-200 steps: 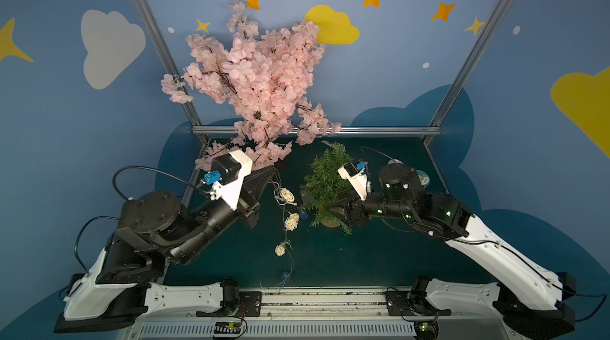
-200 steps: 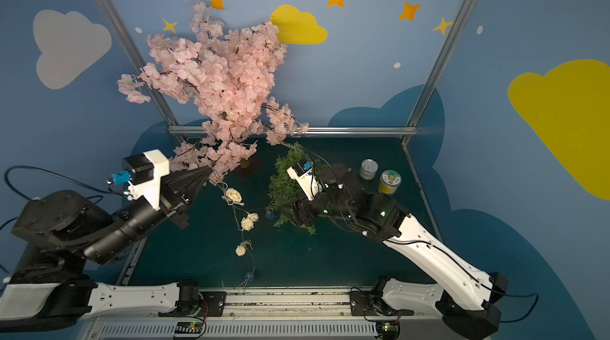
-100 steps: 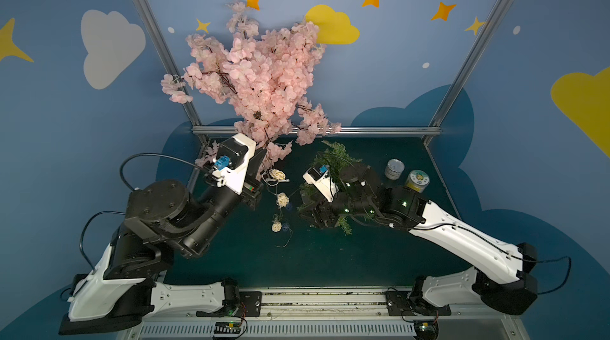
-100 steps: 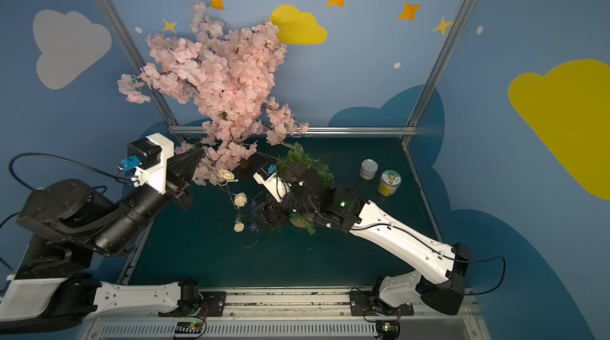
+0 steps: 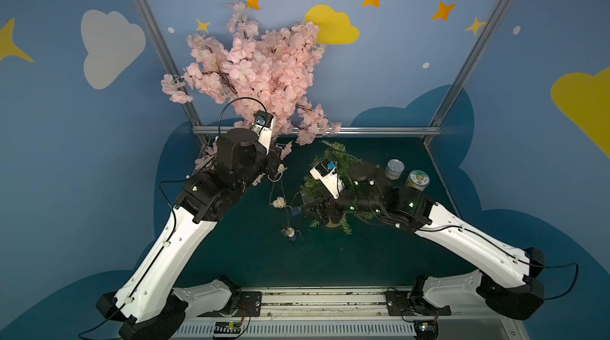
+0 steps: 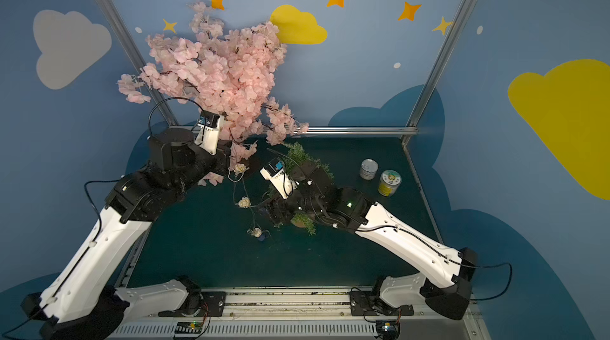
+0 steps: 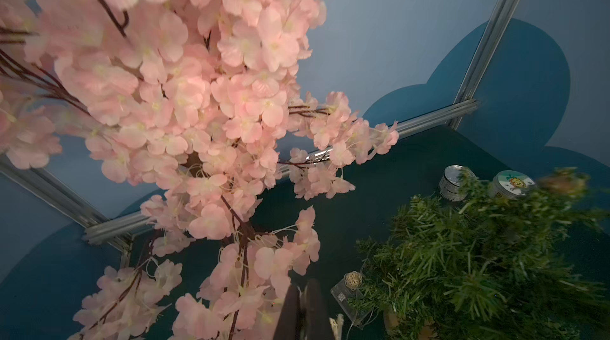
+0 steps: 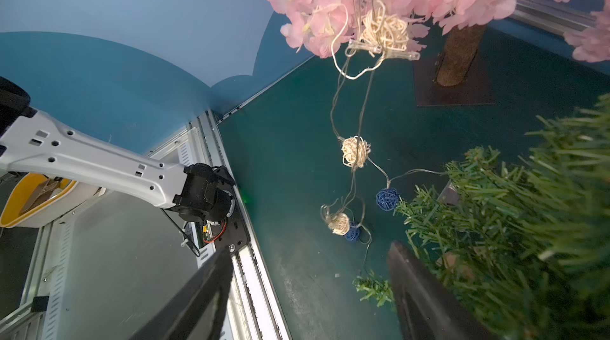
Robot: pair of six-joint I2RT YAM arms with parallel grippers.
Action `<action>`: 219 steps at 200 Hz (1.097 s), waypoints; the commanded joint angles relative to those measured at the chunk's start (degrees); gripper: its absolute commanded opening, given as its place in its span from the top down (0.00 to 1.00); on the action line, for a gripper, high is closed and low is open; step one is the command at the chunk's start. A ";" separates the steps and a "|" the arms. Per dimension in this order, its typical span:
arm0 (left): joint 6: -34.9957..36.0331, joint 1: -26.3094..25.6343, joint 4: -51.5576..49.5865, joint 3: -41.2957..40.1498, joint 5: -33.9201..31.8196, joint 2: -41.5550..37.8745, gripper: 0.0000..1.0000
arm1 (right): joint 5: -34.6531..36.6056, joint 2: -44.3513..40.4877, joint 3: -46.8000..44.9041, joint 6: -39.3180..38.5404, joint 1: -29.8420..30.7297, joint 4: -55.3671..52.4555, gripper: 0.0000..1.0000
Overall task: Remove string lights from the small christmas tree
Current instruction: Remove the light string from the Christmas tree.
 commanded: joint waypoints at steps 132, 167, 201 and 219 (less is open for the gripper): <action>-2.51 9.63 -14.01 19.96 27.60 -0.96 0.96 | -0.99 20.61 8.08 2.15 0.51 15.78 0.21; -1.39 10.09 -16.52 26.14 27.21 0.65 0.96 | -4.15 24.76 9.41 2.74 0.93 19.68 0.24; -0.84 10.27 -16.40 27.54 26.62 0.47 0.96 | -3.15 25.49 8.13 1.98 1.64 21.97 0.40; -0.53 10.35 -16.40 26.88 26.22 0.37 0.96 | -3.50 25.28 7.26 1.93 1.64 23.39 0.70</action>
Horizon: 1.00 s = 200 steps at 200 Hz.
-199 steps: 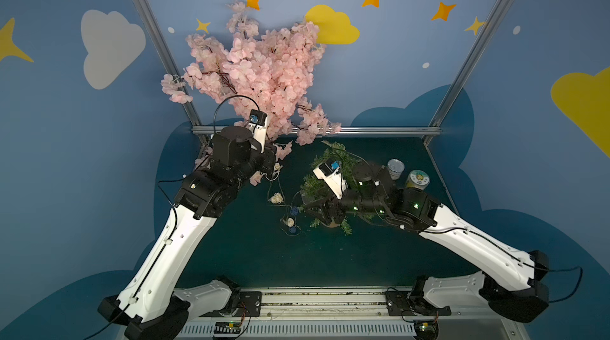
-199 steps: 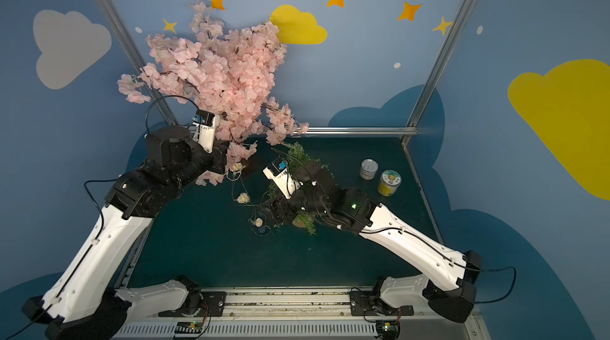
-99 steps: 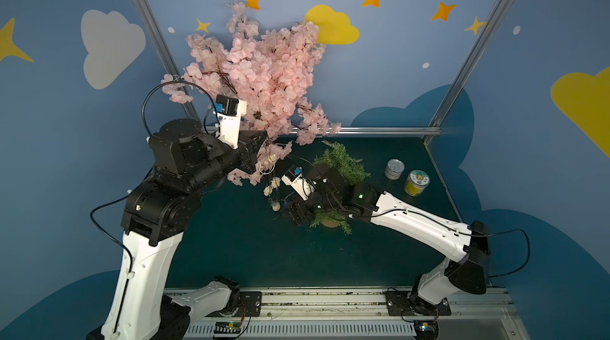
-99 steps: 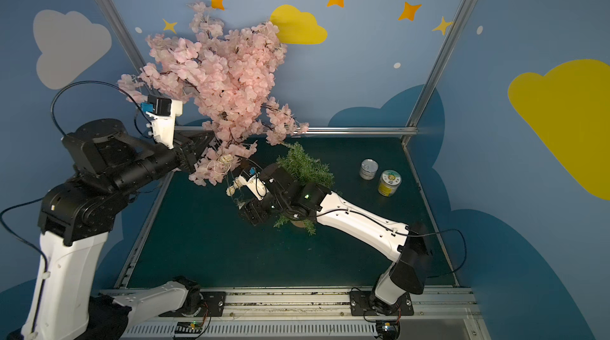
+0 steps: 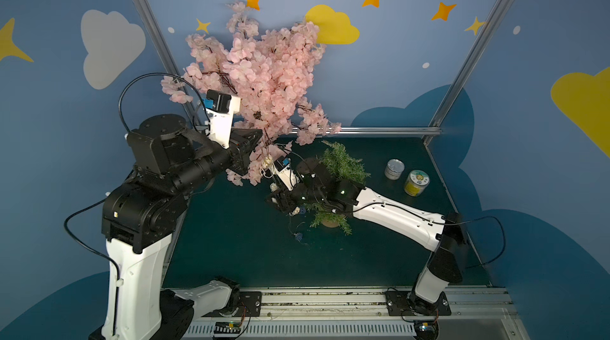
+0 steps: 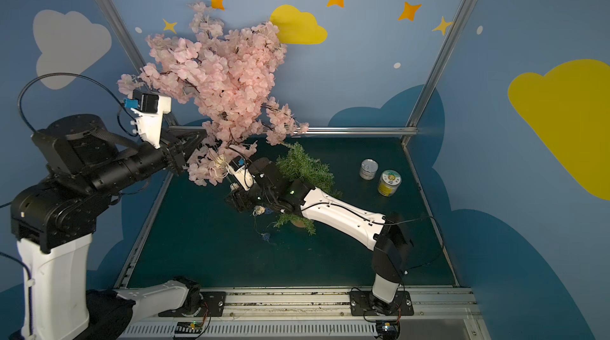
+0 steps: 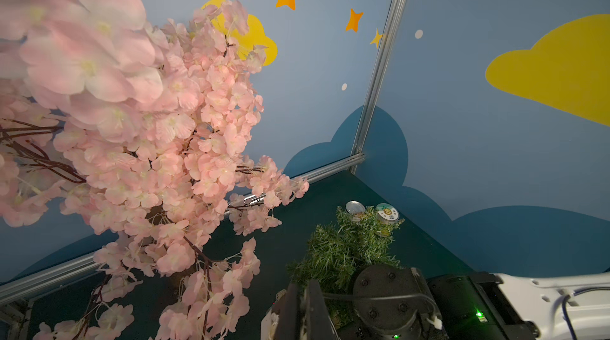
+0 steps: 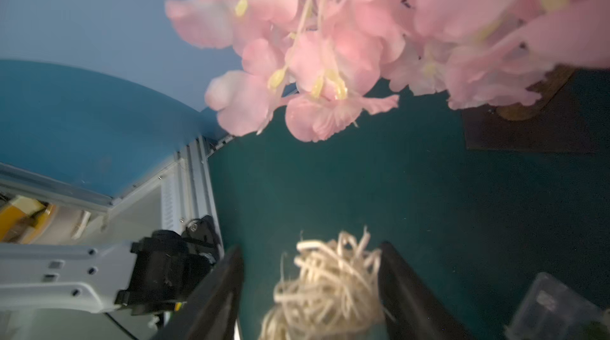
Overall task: Remove string lights from the small christmas tree
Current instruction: Remove the light string from the Christmas tree.
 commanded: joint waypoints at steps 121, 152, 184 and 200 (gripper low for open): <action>4.75 3.27 3.88 -19.10 -12.92 -6.52 0.91 | -3.66 -1.51 8.94 -6.68 5.32 1.88 1.00; 4.34 5.86 3.55 -20.50 -12.46 -7.88 0.84 | -3.78 -0.79 13.54 -8.55 5.36 -0.08 1.00; 3.02 7.65 3.82 -22.46 -11.06 -9.09 0.67 | -3.14 0.85 20.62 -11.26 5.04 -4.90 1.00; 1.96 7.77 4.02 -24.00 -10.26 -9.88 0.44 | -3.15 1.63 23.59 -12.23 4.54 -7.06 1.00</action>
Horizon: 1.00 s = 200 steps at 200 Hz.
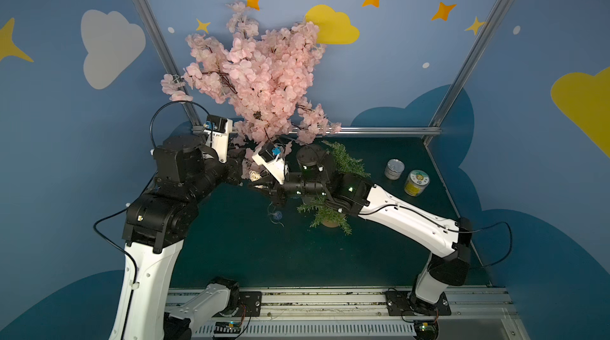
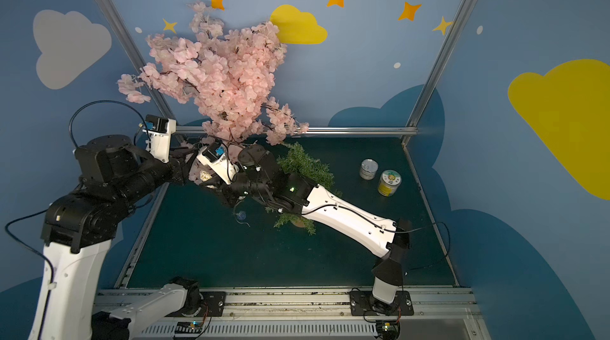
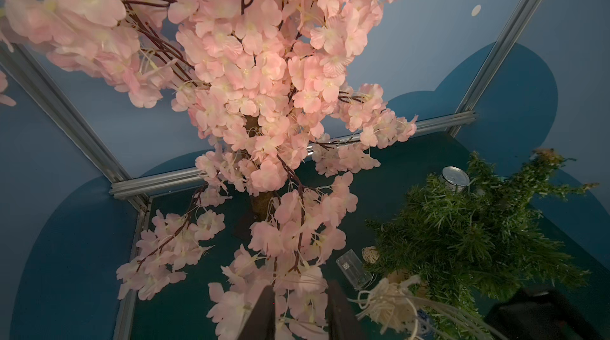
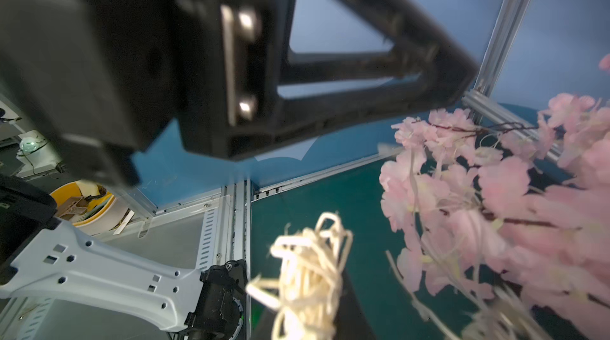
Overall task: Remove string lights from the small christmas tree
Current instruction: Remove the light string from the Christmas tree.
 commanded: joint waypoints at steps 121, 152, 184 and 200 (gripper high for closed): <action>-4.61 0.58 -0.29 -10.38 10.35 -13.10 0.01 | -5.44 4.35 14.39 -2.14 -3.60 -7.36 1.00; -6.91 0.57 1.75 -17.63 17.48 -17.30 0.01 | -5.71 4.78 14.28 -1.53 -4.25 -7.65 1.00; -9.98 0.45 4.43 -25.21 22.57 -21.44 0.00 | -5.80 4.15 13.92 -1.36 -4.55 -8.88 1.00; -11.14 0.50 5.62 -29.10 23.63 -23.74 0.00 | -5.78 3.21 13.19 -1.45 -4.71 -9.06 1.00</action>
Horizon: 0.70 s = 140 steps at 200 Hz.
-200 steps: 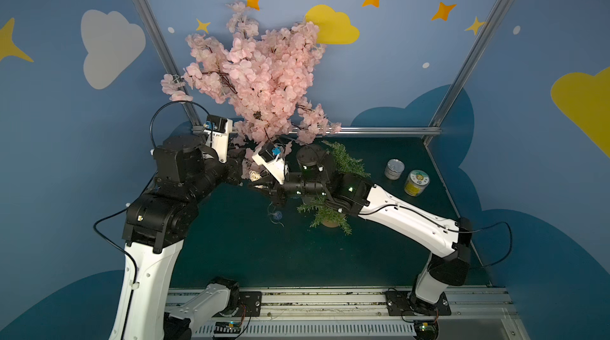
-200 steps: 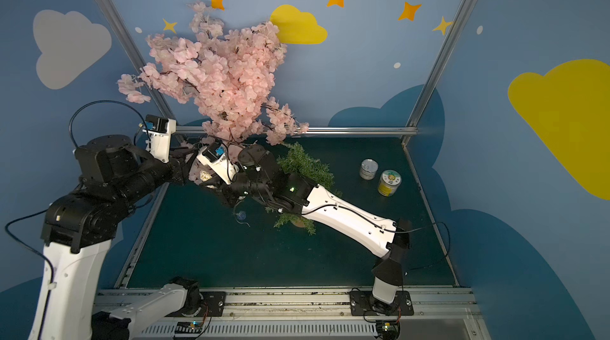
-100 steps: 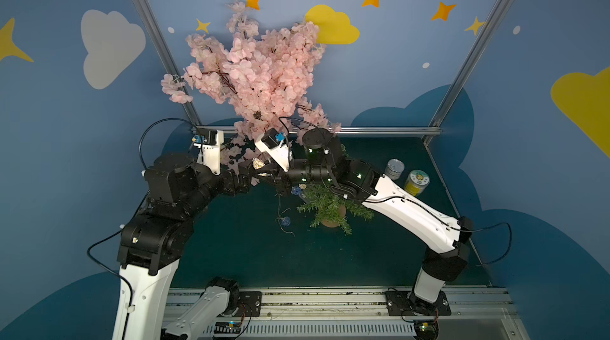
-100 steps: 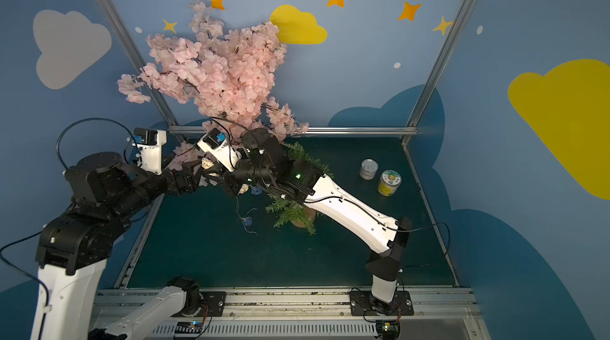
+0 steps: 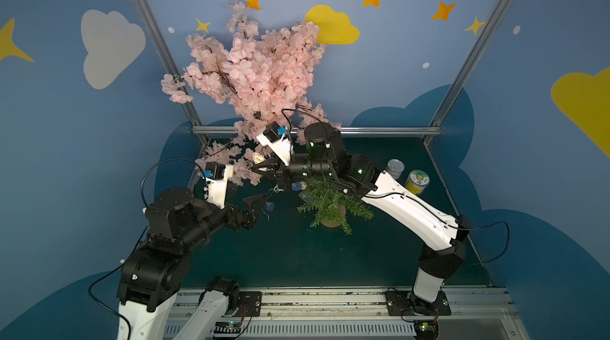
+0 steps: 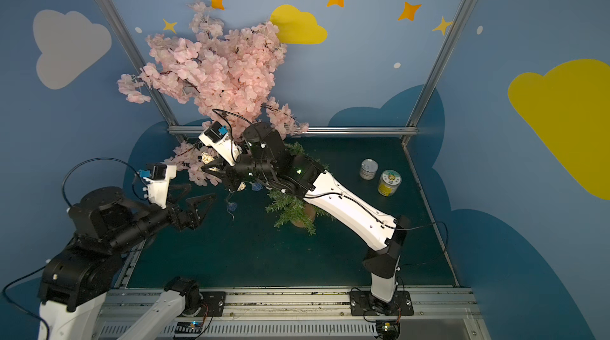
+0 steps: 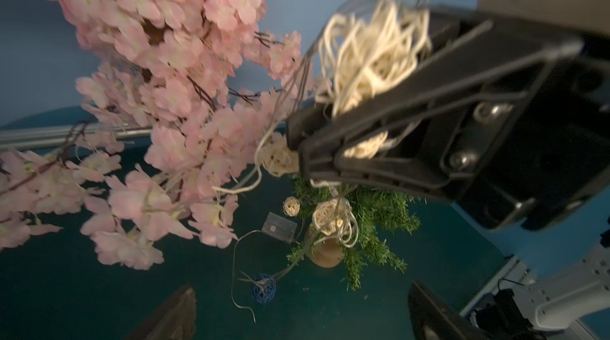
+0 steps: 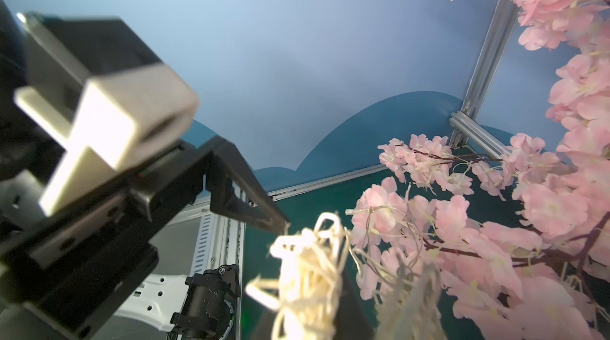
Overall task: Remove string lights from the small christmas tree
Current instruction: Remove the light string from the Christmas tree.
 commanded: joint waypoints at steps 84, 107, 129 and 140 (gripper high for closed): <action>1.17 -0.09 -4.23 -2.64 -11.45 -6.10 0.00 | -0.34 -12.88 -10.01 0.42 -1.54 7.45 1.00; 0.04 -0.10 -4.17 -3.06 -16.56 -5.28 0.00 | -0.66 -14.18 -11.30 1.28 -2.56 8.85 1.00; -0.29 -0.12 -3.21 -3.34 -17.23 -4.80 0.01 | -1.59 -14.03 -11.64 2.20 -3.28 8.63 1.00; -0.21 -0.10 -2.67 -3.34 -16.97 -4.80 0.01 | -1.57 -14.03 -12.17 2.45 -3.43 8.93 1.00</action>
